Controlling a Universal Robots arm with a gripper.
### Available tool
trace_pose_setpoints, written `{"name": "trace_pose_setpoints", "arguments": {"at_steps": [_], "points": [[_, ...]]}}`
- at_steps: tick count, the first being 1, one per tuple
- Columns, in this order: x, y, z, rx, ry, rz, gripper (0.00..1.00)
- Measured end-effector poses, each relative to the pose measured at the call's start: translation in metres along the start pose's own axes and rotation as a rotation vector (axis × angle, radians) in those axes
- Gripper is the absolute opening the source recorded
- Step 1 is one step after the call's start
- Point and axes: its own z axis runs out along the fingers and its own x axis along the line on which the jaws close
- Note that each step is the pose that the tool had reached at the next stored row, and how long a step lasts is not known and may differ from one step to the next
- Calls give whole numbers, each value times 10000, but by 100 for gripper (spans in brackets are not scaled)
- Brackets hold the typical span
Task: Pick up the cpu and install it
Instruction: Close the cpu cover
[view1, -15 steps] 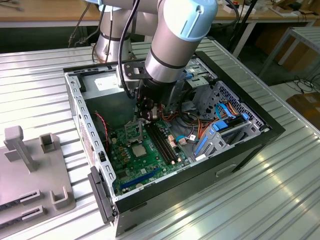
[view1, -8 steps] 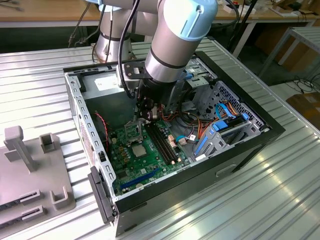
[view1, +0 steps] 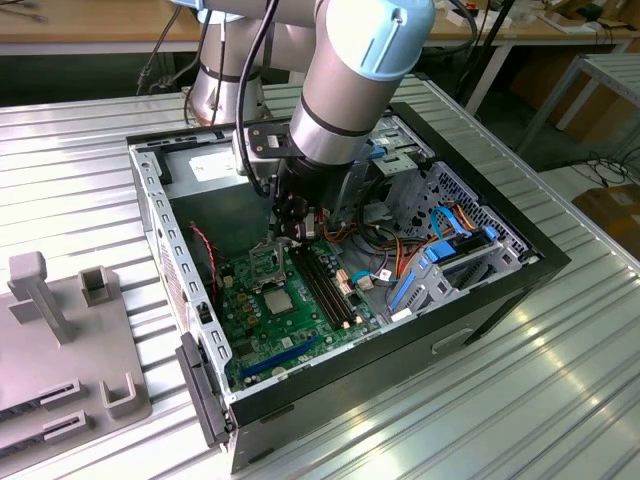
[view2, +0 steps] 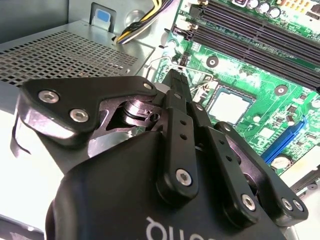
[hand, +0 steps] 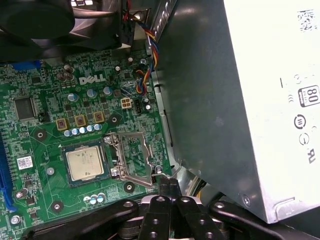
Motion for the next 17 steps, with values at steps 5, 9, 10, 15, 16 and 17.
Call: {"name": "trace_pose_setpoints", "arguments": {"at_steps": [5, 9, 10, 15, 16, 17], "points": [[3, 0, -1, 5, 21, 2, 11], [12, -2, -2, 6, 31, 2, 11], [16, -3, -3, 6, 31, 1, 11], [42, -8, -7, 7, 30, 1, 11], [46, -9, -8, 7, 31, 2, 11], [50, -9, -9, 6, 31, 2, 11]]}}
